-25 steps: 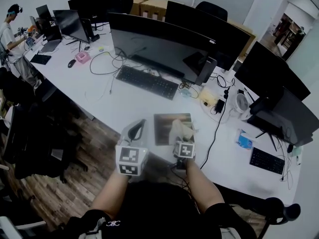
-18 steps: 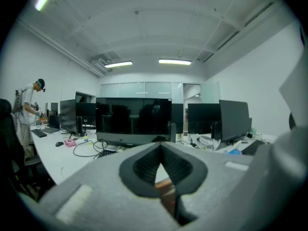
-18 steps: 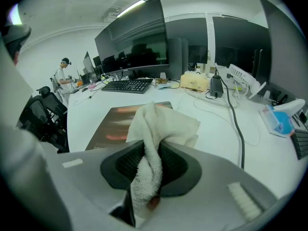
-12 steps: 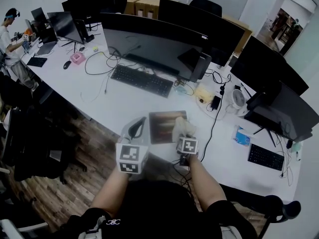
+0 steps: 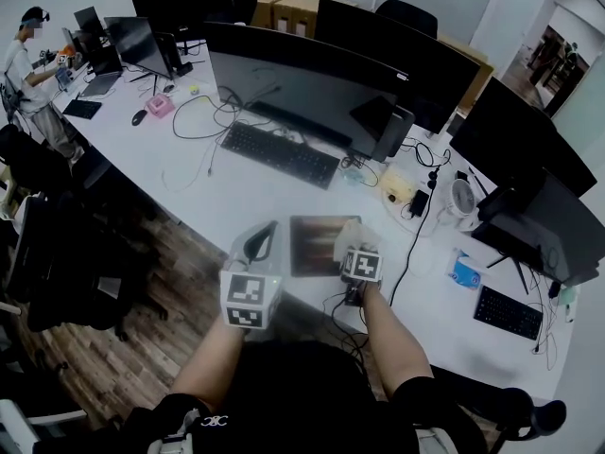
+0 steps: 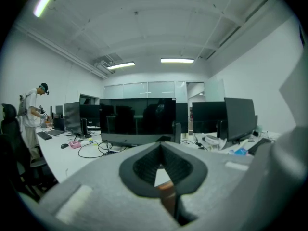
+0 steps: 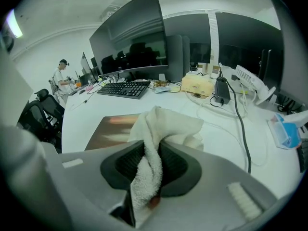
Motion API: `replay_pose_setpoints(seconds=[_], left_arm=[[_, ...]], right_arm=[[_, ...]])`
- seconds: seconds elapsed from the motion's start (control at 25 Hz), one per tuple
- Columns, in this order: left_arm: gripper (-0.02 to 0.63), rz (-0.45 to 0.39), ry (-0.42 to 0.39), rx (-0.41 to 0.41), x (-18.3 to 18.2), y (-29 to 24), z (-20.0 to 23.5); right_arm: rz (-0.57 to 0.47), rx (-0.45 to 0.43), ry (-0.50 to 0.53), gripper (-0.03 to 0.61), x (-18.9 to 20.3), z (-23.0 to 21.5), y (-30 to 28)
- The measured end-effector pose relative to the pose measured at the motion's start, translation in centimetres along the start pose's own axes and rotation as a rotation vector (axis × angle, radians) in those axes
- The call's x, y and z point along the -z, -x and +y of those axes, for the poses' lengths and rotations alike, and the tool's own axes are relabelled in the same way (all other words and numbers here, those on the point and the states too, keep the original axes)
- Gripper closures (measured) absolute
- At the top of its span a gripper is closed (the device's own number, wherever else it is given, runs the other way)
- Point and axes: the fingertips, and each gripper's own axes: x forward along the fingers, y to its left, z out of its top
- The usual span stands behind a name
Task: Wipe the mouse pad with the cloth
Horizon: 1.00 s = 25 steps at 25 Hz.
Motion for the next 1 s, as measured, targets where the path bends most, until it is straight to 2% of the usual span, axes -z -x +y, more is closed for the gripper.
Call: replay_pose_setpoints(seconds=[1.0], left_arm=[[0.615, 0.027, -0.002, -0.105, 0.4, -1.0, 3.7]], right_arm=[[0.019, 0.002, -0.022, 0.494, -4.7, -0.4, -4.8]])
